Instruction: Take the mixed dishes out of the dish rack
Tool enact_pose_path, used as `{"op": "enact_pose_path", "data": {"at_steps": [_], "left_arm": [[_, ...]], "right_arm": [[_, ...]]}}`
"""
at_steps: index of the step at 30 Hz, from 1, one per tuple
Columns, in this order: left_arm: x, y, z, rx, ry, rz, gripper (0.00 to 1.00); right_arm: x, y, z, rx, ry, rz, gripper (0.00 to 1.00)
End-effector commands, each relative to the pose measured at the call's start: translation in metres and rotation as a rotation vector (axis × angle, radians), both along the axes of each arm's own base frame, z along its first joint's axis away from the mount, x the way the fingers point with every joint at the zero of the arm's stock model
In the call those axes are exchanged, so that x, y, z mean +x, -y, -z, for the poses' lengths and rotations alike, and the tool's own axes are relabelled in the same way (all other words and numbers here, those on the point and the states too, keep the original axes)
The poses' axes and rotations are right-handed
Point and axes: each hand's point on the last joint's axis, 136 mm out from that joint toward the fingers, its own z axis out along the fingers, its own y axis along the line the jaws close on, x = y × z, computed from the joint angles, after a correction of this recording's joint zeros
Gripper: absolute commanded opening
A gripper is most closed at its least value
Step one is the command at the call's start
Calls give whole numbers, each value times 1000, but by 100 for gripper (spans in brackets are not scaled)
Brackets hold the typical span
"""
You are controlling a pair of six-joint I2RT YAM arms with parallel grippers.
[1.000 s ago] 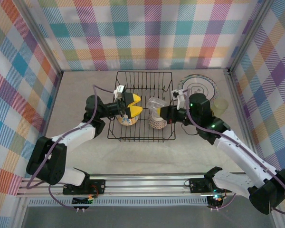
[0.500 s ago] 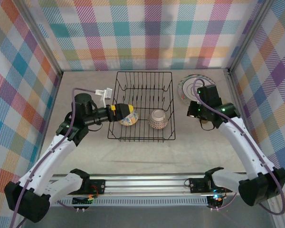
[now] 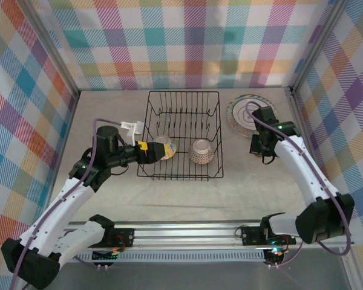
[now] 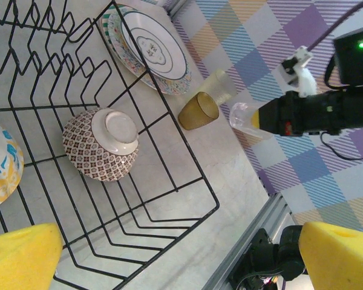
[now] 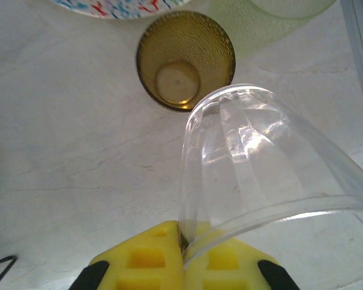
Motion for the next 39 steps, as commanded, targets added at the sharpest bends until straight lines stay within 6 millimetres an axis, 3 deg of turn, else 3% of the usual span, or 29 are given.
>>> {"op": "enact_pose_path", "data": {"at_steps": [1, 16, 32, 39], "left_arm": [[-6, 0, -3, -4, 25, 17, 100], [-14, 6, -6, -28, 32, 60, 100], [-14, 8, 0, -23, 15, 72, 100], [-14, 11, -7, -39, 47, 81, 100]], "right_arm": [[-8, 10, 20, -35, -81, 45, 0], [12, 42, 76, 45, -214, 107, 0], [24, 47, 87, 139, -269, 113, 0], [26, 48, 88, 157, -296, 110, 0]]}}
